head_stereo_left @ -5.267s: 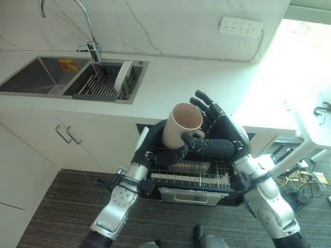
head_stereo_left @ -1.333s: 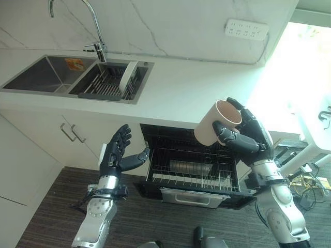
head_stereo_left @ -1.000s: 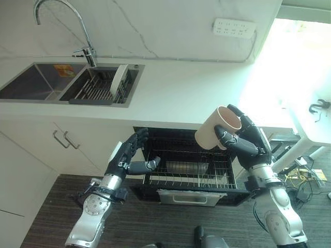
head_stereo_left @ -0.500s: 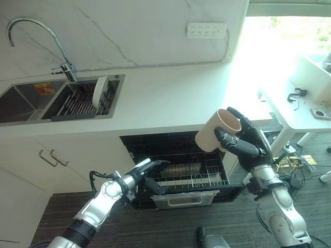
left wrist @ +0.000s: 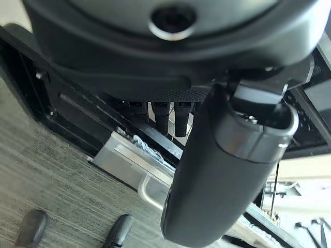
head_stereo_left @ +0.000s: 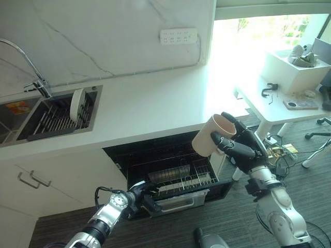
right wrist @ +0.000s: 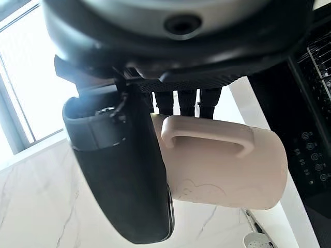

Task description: Place the dishes in the dishwasher.

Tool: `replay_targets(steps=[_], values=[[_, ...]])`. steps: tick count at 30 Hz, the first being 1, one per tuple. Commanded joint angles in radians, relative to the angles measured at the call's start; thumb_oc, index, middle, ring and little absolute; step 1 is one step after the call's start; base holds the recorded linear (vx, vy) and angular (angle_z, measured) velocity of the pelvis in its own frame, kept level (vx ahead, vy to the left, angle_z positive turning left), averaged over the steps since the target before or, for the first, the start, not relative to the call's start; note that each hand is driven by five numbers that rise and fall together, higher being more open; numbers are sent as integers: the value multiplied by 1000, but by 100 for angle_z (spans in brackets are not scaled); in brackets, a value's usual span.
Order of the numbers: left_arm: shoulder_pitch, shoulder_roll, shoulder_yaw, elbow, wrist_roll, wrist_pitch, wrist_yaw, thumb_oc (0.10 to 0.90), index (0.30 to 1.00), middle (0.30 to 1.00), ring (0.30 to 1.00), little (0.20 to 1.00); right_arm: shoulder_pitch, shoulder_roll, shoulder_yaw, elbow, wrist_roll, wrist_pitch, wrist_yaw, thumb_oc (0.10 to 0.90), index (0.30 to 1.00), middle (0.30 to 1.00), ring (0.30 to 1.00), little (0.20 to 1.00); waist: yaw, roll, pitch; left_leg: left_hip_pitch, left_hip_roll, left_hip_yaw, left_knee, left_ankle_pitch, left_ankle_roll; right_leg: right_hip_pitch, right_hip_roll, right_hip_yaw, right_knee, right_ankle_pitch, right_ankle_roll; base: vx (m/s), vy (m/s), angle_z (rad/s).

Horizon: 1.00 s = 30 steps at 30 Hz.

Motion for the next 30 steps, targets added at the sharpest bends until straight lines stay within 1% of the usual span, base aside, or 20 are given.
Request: replay_targets(steps=[1,2,3,4,6,7,9,10,11,15,19,21,23,24,25,26,27,29,30], values=[[-73,7,0,7,0,-52,-136,800,900,900,900,900,-116,-4,-67,-86,57,-69,50,400,300,300,300,300,-1,10,-31,15,67,-38,11,-57,-10,64,-52,11,95,-178,95,33,8,-1],[-69,2,-11,7,10,-38,-190,800,900,900,900,900,-114,-3,-68,-86,56,-64,55,400,300,300,300,300,-5,11,-27,23,67,-38,11,-63,-9,72,-53,9,95,-184,97,34,7,-1],[-59,-5,-43,-5,22,-17,-254,800,900,900,900,900,-117,-1,-67,-82,53,-61,61,400,300,300,300,300,-8,12,-25,24,68,-35,11,-64,-9,72,-53,11,95,-184,98,35,7,-1],[-51,-6,-74,-26,24,25,-347,800,900,900,900,900,-121,1,-64,-76,50,-61,62,400,300,300,300,300,-10,13,-24,25,68,-35,11,-65,-9,72,-52,12,95,-184,99,0,0,0],[-46,-9,-105,-44,34,70,-443,800,900,900,900,900,-132,1,-56,-67,47,-63,59,400,300,300,300,300,-9,15,-23,19,67,-36,11,-62,-7,66,-51,13,95,-180,98,0,0,0],[-41,-7,-127,-62,50,94,-522,800,900,900,900,900,-137,2,-48,-62,42,-65,53,400,300,300,300,300,-9,17,-19,24,65,-40,11,-68,-6,73,-52,11,95,-187,100,0,0,0],[-35,5,-151,-83,75,138,-631,800,900,900,900,900,-146,1,-42,-57,40,-64,50,400,300,300,300,300,-7,19,-20,16,64,-41,11,-63,-6,66,-50,13,95,-184,97,0,0,0],[-31,17,-167,-99,88,163,-710,800,900,900,900,900,-152,-3,-37,-54,40,-64,47,400,300,300,300,300,-7,22,-19,16,61,-44,11,-64,-6,67,-50,13,95,-184,97,0,0,0],[-28,24,-173,-112,94,181,-762,800,900,900,900,900,-155,-4,-34,-51,40,-63,48,400,300,300,300,300,-6,23,-18,15,60,-46,11,-64,-5,67,-49,13,95,-185,96,0,0,0],[-15,42,-211,-161,99,247,-944,800,900,900,900,900,-172,-6,-21,-40,30,-56,50,400,300,300,300,300,-7,29,-14,14,57,-48,11,-65,-4,68,-49,14,95,-186,95,1,8,0],[-8,54,-228,-199,90,282,-1059,800,900,900,900,900,-180,-11,-15,-22,21,-56,56,400,300,300,300,300,-6,34,-12,11,53,-50,11,-66,-4,68,-51,13,95,-188,94,-4,34,-1],[-2,55,-231,-214,77,296,-1086,800,900,900,900,900,-182,-13,-14,-14,18,-55,59,400,300,300,300,300,-6,35,-12,10,52,-51,11,-66,-5,67,-52,13,95,-188,94,-3,17,0],[7,58,-217,-228,37,291,-1071,800,900,900,900,900,-180,-18,-19,0,13,-50,69,400,300,300,300,300,-4,35,-14,9,51,-51,11,-66,-5,69,-53,11,95,-189,94,-2,15,1],[11,65,-196,-242,-21,288,-1012,800,900,900,900,900,-171,-22,-22,4,8,-49,74,400,300,300,300,300,-2,35,-14,8,51,-52,11,-66,-6,69,-54,8,95,-190,93,0,0,0],[13,65,-183,-249,-88,271,-948,800,900,900,900,900,-167,-22,-21,5,4,-49,73,400,300,300,300,300,-3,33,-11,15,50,-53,11,-70,-6,78,-56,6,95,-195,95,3,10,-3],[9,57,-120,-277,-214,286,-843,800,900,900,900,900,-152,-22,-29,4,-1,-49,71,400,300,300,300,300,5,29,-12,15,50,-56,11,-68,-7,79,-59,1,95,-193,95,0,0,0],[8,53,-83,-293,-300,296,-772,800,900,900,900,900,-143,-23,-32,7,-1,-54,73,400,300,300,300,300,9,26,-13,11,51,-56,11,-63,-8,76,-59,1,95,-188,93,0,0,0],[15,34,-2,-313,-464,293,-622,800,900,900,900,900,-115,-16,-51,15,-7,-63,89,400,300,300,300,300,18,21,-15,11,53,-56,11,-62,-9,77,-62,-5,95,-185,93,-5,-14,5],[27,22,35,-312,-549,279,-537,800,900,900,900,900,-100,-10,-57,21,-14,-72,98,400,300,300,300,300,21,18,-13,15,53,-58,11,-65,-10,82,-64,-7,95,-188,93,-4,-16,4]])
